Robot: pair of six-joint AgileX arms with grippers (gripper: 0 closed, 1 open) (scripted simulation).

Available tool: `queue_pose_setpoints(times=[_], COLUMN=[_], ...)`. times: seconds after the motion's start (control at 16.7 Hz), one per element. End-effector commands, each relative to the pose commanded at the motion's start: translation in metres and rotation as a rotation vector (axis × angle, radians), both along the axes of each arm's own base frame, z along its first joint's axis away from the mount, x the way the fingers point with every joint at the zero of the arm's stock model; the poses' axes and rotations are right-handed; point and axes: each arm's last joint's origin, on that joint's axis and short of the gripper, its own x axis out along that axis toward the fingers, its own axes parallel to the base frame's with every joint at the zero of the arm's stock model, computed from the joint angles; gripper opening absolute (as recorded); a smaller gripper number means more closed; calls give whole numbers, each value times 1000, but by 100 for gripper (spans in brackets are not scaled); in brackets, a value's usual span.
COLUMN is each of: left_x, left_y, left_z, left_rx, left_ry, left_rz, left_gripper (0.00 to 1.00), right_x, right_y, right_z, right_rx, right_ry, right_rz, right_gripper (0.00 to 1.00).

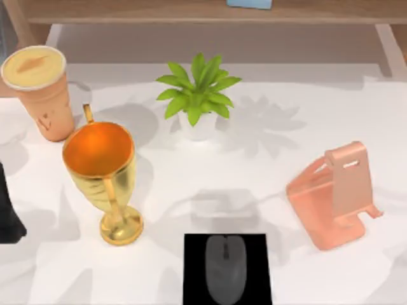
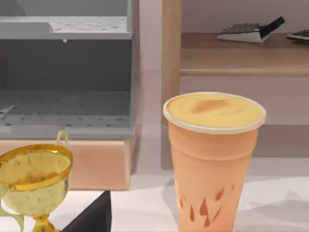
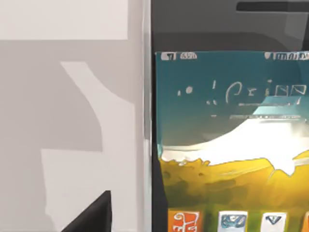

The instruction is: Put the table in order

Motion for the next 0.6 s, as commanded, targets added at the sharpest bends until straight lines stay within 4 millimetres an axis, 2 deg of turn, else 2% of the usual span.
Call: queue_pose_setpoints(times=[0.12,0.24,0.48,0.6], left_x=[0,0,0,0], left_y=[0,0,0,0], left_z=[0,0,0,0], left_rx=[0,0,0,0], left_ry=[0,0,0,0], left_rz=[0,0,0,0], left_gripper=[100,100,100,100], right_x=[0,-1,-1,-1], right_y=[0,1,1,1], right_z=[-19,-30,-31,-31], right_rx=[-1,1,2,2], right_ry=[-2,2,2,2], right_rz=[0,-1,-1,-1], right_gripper=[100,100,100,85])
